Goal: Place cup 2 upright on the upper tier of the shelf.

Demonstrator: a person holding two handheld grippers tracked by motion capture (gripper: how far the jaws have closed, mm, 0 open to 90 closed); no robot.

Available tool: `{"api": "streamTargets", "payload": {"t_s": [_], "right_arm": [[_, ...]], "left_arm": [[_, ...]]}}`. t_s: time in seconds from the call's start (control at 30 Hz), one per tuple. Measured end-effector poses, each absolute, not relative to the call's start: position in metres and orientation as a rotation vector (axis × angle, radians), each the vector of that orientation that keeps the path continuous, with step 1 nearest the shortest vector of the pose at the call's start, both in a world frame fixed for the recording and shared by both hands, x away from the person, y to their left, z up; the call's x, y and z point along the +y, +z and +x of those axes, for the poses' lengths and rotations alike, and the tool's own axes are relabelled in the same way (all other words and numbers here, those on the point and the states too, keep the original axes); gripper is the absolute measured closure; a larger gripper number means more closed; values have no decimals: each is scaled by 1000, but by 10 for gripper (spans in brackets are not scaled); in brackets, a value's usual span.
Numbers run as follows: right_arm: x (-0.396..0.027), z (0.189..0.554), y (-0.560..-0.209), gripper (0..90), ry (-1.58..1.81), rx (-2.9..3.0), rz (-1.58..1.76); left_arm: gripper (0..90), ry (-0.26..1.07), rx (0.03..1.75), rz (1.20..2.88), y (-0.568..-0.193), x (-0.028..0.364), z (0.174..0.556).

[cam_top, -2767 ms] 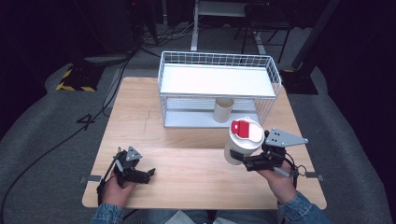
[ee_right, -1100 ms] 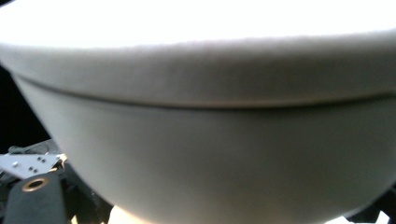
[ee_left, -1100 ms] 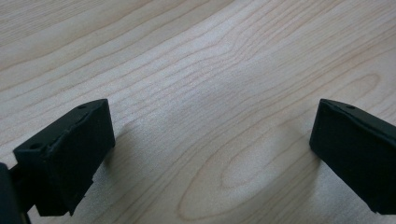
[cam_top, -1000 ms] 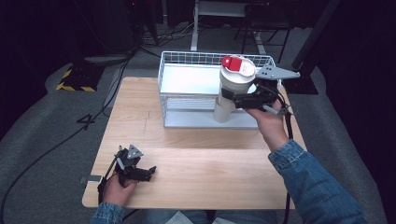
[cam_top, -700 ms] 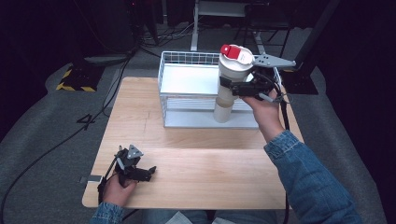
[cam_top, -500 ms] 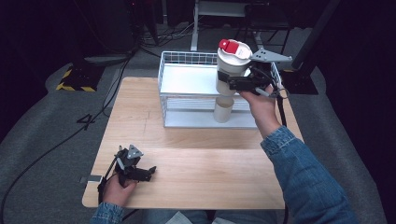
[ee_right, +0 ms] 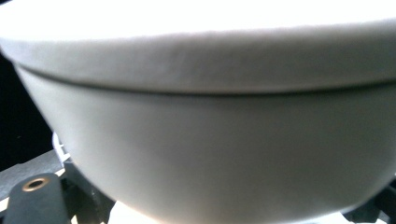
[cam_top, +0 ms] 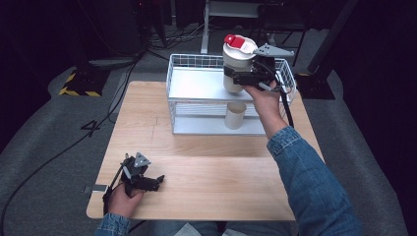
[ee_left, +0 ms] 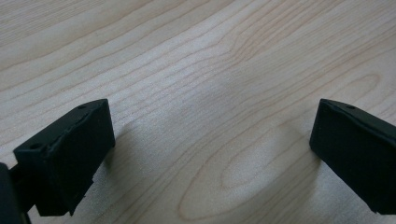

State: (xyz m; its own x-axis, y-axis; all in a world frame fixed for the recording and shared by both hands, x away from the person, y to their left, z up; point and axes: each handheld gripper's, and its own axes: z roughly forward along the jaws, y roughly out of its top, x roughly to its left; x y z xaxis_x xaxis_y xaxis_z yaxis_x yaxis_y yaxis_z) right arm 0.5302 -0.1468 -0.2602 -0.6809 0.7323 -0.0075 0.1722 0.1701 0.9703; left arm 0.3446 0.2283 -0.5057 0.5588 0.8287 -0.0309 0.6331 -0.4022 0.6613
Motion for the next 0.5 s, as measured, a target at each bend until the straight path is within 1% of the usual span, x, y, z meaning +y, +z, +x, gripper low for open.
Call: {"api": "streamTargets", "payload": {"t_s": [0.33,0.5], "right_arm": [[-146,549,-270,131,1535,1949,907],[-143,552,-271,131,1538,1949,910]], "left_arm": [[5,402,1168,2167,-505,228,345],[5,403,1168,2165,-506,228,345]]}}
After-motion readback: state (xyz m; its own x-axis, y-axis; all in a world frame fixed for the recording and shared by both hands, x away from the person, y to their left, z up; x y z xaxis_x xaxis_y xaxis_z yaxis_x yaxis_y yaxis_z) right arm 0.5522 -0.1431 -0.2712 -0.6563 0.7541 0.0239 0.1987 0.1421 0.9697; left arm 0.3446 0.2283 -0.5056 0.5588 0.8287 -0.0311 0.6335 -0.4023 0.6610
